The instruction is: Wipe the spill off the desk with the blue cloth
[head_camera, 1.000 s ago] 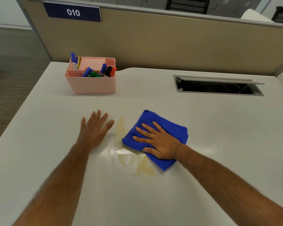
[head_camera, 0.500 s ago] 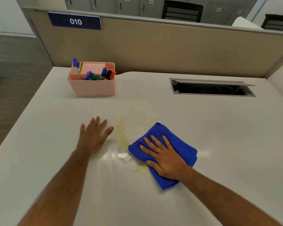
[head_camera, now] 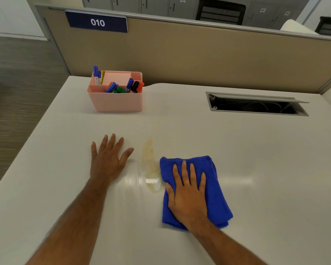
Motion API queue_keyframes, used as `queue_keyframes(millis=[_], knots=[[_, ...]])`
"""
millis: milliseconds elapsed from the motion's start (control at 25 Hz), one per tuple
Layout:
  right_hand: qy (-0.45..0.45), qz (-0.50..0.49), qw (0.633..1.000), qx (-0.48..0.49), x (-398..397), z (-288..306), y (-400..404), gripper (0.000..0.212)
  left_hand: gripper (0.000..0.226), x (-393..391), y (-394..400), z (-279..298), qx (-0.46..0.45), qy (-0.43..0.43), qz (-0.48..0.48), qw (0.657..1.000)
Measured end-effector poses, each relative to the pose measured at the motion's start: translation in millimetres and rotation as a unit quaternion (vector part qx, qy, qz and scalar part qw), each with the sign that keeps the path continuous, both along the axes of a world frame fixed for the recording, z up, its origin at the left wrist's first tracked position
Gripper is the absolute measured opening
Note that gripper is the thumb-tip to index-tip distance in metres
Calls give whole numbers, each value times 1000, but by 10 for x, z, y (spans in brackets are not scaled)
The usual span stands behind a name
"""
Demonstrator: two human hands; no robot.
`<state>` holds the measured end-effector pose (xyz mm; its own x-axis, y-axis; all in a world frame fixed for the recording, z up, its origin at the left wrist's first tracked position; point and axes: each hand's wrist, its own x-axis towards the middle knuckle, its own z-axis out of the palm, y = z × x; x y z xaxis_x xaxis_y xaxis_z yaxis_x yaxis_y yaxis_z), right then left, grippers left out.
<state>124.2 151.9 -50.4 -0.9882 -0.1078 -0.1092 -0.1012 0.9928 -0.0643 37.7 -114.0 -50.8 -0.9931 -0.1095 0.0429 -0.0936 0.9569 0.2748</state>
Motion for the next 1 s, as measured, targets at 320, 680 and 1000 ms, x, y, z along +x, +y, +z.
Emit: queue_keyframes(millis=[320, 680, 1000], knots=[[4, -78, 997, -10, -425, -20, -367, 73, 91, -49, -76, -30, -21, -16, 10, 1000], [18, -59, 998, -5, -1207, 2, -556, 72, 87, -57, -76, -16, -18, -24, 14, 999], [4, 76, 997, 1, -1718, 29, -566, 72, 87, -66, -65, -12, -18, -19, 16, 1000]])
